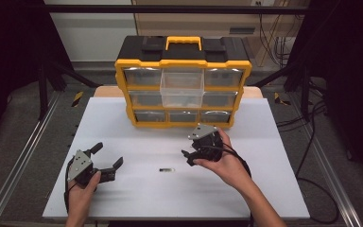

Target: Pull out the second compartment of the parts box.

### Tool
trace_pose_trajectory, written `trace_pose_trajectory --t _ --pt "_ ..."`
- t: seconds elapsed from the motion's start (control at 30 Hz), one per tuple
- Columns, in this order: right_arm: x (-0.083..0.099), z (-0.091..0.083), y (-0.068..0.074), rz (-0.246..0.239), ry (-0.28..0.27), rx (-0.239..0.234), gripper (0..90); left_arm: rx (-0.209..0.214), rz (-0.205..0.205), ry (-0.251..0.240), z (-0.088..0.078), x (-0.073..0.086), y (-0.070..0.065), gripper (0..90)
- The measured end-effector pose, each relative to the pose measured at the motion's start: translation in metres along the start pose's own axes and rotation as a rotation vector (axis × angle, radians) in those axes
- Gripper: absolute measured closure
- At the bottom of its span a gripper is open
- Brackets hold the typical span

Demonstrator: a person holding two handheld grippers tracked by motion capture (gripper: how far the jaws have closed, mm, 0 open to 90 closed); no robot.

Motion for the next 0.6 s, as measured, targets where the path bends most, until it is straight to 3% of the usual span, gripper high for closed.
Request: trace_pose_trajectory --t 0.3,0.47,0.6 --pt "0.003 0.017 0.007 0.0 0.019 -0.057 9.2 -0.006 0.003 0.006 0.001 0.001 0.002 3.9" --pt "0.005 0.032 0.02 0.02 0.036 -0.112 9.9 -0.015 -0.004 0.005 0.0 0.0 0.005 3.8" --pt "0.003 0.04 0.029 0.006 0.04 -0.135 11.0 -0.022 -0.01 0.007 -0.001 0.001 0.008 3.8"
Point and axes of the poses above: each handheld gripper's, and its own axes: z roughly forward along the jaws, x roughly out of its underside, y roughly to its left, the point moved 9 cm from there along z, roughly forward along the jaws, and after that the axes turned 10 degrees about -x, right-handed, at the moved point
